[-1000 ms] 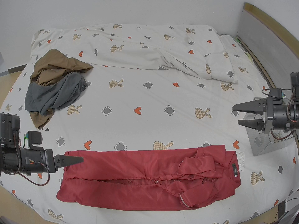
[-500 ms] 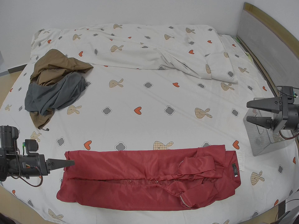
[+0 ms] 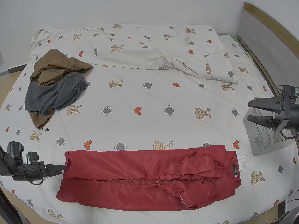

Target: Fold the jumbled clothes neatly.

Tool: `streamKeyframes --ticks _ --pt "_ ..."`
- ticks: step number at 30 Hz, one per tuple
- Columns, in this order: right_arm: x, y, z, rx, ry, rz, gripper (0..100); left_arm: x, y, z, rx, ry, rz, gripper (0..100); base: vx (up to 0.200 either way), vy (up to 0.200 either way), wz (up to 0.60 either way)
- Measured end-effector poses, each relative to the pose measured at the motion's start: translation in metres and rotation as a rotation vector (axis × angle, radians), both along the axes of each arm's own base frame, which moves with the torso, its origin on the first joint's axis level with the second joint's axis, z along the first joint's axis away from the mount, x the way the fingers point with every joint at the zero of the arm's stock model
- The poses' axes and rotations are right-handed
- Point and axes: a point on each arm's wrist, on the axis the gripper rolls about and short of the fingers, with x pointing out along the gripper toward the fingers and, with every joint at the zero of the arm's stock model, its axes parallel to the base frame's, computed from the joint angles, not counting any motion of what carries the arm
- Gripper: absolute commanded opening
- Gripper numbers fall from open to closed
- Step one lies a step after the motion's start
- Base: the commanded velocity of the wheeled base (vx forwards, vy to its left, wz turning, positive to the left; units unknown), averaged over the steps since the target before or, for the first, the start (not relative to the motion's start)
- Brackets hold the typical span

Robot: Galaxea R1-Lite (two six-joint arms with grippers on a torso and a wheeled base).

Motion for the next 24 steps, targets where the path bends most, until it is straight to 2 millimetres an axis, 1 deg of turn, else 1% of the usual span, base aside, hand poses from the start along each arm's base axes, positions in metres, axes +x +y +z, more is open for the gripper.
streamKeyframes --ticks 5,11,17,24 --pt "0.0 0.0 0.0 0.0 0.001 0.0 100 0.01 0.014 -0.013 -0.006 0.014 0.028 100 0.0 0.0 0.0" --pt "0.0 0.0 -0.001 0.0 0.005 0.002 100 0.025 0.025 -0.021 -0.003 0.01 0.037 100 0.0 0.0 0.0" --pt "0.001 0.001 -0.002 -0.001 0.008 0.002 100 0.036 0.032 -0.028 -0.007 0.017 0.043 100 0.0 0.0 0.0" --pt "0.001 0.001 -0.003 -0.001 0.011 0.003 100 0.045 0.031 -0.034 -0.015 0.03 0.035 100 0.0 0.0 0.0"
